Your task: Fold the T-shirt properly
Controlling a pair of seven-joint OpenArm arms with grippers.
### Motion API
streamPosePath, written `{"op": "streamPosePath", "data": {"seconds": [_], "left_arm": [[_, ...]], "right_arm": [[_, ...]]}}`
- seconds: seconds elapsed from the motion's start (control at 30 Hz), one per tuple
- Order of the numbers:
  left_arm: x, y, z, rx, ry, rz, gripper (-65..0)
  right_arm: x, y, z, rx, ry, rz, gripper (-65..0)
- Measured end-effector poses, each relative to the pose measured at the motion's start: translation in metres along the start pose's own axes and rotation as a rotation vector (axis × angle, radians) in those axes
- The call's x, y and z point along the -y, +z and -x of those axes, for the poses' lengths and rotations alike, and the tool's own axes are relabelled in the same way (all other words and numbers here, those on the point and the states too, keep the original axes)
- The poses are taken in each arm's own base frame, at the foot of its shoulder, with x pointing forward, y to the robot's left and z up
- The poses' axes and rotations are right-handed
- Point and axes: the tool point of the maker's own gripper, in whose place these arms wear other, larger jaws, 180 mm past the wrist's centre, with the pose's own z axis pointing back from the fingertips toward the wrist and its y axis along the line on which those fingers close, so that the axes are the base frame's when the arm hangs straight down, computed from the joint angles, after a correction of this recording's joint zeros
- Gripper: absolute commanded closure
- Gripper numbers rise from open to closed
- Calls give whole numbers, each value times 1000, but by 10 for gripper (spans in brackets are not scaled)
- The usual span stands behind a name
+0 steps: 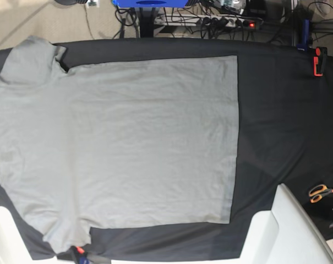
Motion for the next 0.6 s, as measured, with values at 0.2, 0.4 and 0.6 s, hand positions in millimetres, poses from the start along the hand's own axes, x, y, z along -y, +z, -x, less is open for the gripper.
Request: {"op": "streamPosePath", "data": {"seconds": [0.2, 0.4, 0.6], "left_arm": [[-21, 22, -16, 111, -46, -23, 0], [-14, 55, -46, 253, -59, -5, 0], [-55, 106, -97, 432, -51, -105, 0]], "right_arm": [[53, 47, -22, 129, -110, 104, 0], [63, 92, -30, 204, -108, 126, 0], [93, 140, -54, 350, -241, 172, 0]]}}
